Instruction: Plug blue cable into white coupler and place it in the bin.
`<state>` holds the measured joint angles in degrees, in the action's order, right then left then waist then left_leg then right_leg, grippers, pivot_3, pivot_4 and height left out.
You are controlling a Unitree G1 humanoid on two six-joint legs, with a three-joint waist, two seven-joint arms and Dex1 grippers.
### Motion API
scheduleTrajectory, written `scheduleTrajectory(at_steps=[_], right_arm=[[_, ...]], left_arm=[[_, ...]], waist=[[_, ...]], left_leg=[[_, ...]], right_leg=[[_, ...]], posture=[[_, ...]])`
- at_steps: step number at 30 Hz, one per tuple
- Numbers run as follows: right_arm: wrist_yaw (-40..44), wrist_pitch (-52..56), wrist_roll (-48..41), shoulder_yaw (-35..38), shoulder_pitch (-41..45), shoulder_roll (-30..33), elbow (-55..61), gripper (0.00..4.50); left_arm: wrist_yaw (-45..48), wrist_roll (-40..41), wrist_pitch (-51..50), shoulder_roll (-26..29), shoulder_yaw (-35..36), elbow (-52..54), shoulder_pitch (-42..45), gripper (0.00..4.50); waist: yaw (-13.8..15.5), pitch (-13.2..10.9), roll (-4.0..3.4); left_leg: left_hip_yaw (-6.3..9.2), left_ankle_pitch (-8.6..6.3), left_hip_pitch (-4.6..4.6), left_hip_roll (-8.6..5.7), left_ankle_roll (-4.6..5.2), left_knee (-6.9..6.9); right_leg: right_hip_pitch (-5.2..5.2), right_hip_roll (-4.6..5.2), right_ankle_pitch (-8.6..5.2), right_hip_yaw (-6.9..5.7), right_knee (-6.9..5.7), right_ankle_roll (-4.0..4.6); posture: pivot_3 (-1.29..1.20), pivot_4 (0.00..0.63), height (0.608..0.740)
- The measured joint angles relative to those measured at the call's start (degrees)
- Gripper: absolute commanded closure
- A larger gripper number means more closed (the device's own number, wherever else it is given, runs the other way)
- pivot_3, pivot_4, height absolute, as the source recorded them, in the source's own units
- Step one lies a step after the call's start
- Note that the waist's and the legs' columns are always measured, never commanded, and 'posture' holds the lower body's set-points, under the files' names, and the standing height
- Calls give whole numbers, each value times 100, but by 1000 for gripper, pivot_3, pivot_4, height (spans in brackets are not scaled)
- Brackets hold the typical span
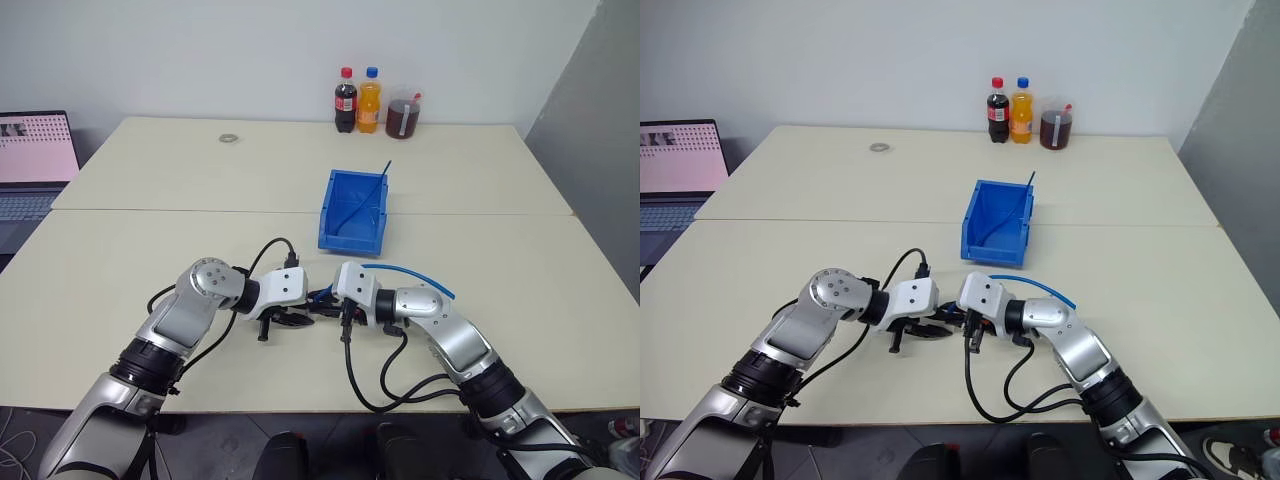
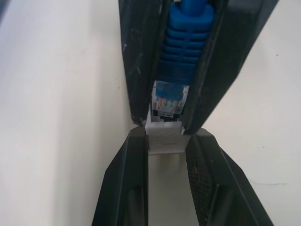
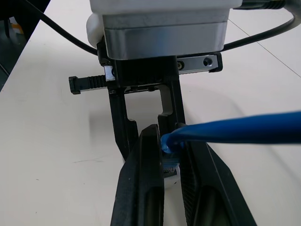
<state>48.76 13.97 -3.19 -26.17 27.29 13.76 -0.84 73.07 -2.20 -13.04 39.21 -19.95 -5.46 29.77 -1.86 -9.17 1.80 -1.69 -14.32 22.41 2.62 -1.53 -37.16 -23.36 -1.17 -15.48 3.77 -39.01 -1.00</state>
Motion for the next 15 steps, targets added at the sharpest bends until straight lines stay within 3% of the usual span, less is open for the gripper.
scheduleTrajectory(at_steps=[15], right_arm=[[311,-1187,-1,3,59,12,-790,4334]], left_arm=[[-42,-1,94,8,53,7,-94,3720]], waist=[[-4,4,-2]], left_leg=[[-15,0,-33,2,0,11]], right_leg=[[16,0,-1,17,0,2]], posture=[[0,150,740]])
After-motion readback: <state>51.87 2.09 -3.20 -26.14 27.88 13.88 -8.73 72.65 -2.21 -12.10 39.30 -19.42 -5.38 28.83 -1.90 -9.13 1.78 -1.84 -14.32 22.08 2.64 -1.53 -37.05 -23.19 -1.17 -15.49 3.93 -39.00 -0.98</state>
